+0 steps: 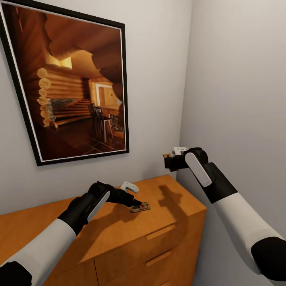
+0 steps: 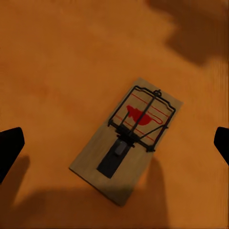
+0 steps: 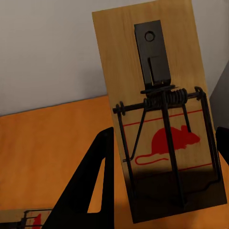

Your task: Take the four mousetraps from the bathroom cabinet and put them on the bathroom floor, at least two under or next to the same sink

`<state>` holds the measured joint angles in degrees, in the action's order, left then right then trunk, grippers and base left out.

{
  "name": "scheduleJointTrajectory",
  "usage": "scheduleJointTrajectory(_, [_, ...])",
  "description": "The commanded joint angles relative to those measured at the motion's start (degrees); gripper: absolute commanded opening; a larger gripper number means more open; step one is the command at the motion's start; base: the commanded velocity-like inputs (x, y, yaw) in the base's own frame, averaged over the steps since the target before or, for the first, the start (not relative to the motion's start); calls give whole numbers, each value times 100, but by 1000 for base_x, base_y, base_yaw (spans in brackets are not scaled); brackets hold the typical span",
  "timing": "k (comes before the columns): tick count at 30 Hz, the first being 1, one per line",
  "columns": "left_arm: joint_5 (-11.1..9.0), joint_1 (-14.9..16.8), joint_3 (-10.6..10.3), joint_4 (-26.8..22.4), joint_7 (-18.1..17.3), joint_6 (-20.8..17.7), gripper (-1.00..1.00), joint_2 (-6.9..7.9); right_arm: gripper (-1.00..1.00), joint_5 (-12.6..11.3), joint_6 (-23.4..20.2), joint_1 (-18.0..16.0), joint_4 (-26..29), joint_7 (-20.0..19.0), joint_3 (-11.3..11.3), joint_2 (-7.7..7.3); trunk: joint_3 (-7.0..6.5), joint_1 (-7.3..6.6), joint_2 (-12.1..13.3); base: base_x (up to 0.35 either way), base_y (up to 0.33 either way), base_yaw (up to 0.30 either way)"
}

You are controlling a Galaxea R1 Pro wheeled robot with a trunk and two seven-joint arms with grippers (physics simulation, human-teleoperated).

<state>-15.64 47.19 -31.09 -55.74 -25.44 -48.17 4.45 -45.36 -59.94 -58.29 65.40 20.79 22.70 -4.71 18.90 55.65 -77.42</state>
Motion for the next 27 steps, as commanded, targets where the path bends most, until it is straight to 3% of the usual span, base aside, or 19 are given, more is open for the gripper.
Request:
scheduleJointTrajectory(1, [-8, 6, -11, -48, -14, -23, 100, 12, -100, -70, -6, -7, 3, 48, 15, -6, 8, 0, -5, 0, 0, 0])
scheduleJointTrajectory(12, [-10, 5, -11, -150, -34, -26, 100, 110, -100, -70, -6, -7, 0, 48, 13, -6, 8, 0, -5, 0, 0, 0])
scheduleJointTrajectory(27, [39, 47, -16, 50, -33, -27, 100, 86, -100, -70, -6, -7, -1, 48, 15, -4, 8, 0, -5, 0, 0, 0])
